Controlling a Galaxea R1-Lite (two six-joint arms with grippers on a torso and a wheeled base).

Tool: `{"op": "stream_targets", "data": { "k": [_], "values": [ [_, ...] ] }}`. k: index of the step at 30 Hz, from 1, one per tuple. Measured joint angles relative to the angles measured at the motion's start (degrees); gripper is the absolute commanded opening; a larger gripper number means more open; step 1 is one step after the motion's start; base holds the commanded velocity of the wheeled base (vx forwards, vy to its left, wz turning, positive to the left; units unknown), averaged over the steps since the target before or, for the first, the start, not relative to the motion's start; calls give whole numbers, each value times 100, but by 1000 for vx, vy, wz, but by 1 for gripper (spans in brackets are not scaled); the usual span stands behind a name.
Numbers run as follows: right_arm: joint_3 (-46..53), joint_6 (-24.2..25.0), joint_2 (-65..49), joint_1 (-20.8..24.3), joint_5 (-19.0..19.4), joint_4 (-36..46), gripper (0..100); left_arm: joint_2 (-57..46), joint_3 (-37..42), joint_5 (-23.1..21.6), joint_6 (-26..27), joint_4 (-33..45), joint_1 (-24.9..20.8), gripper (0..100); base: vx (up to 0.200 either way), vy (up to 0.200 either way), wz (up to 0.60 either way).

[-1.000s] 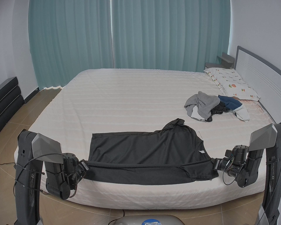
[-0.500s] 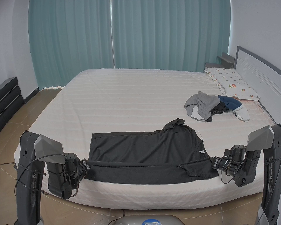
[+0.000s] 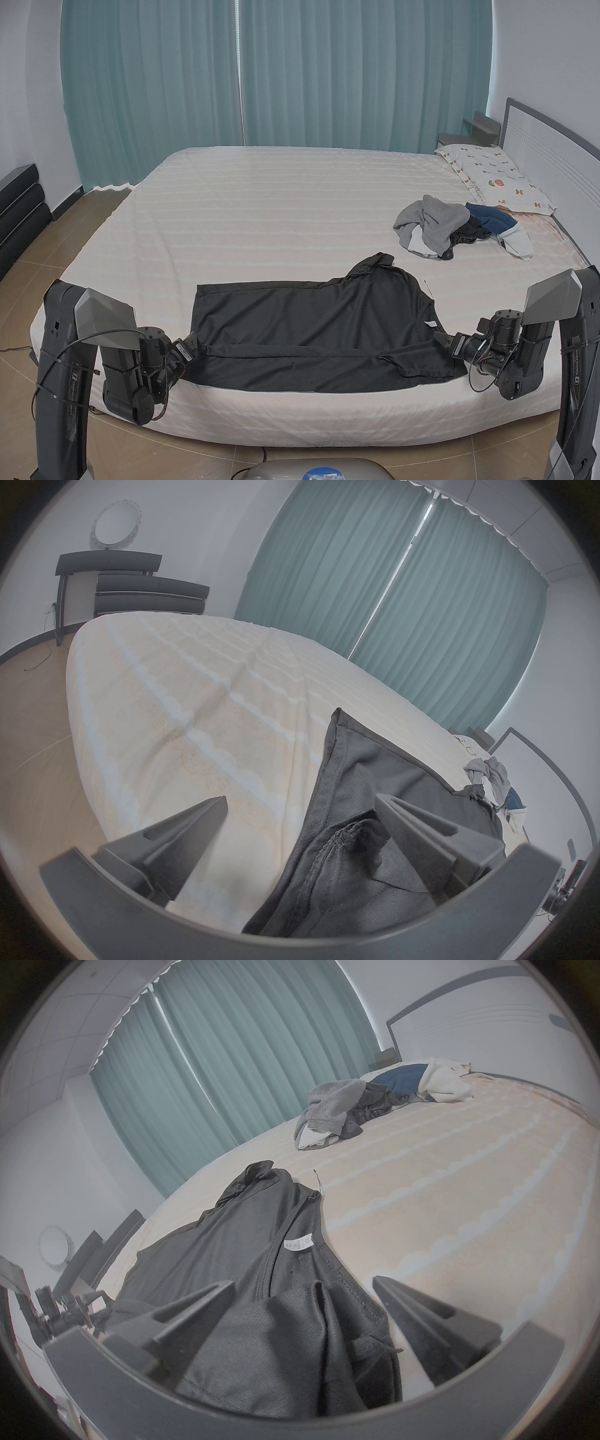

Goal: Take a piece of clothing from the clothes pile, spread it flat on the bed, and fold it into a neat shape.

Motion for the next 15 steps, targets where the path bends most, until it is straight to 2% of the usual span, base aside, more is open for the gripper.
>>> {"op": "stream_targets", "data": {
  "k": [8, 12, 15],
  "values": [
    [-9, 816, -76, -104, 22, -11, 100, -96, 137, -34, -301, 5, 104, 100, 0, 0, 0],
    [-39, 1591, -161, -224, 145, 0, 100, -378, 349, -166, -449, 0, 219, 100, 0, 0, 0],
    [-59, 2264, -233, -307, 334, 5, 100, -597, 512, -290, -756, -2, 294, 100, 0, 0, 0]
  ]
}}
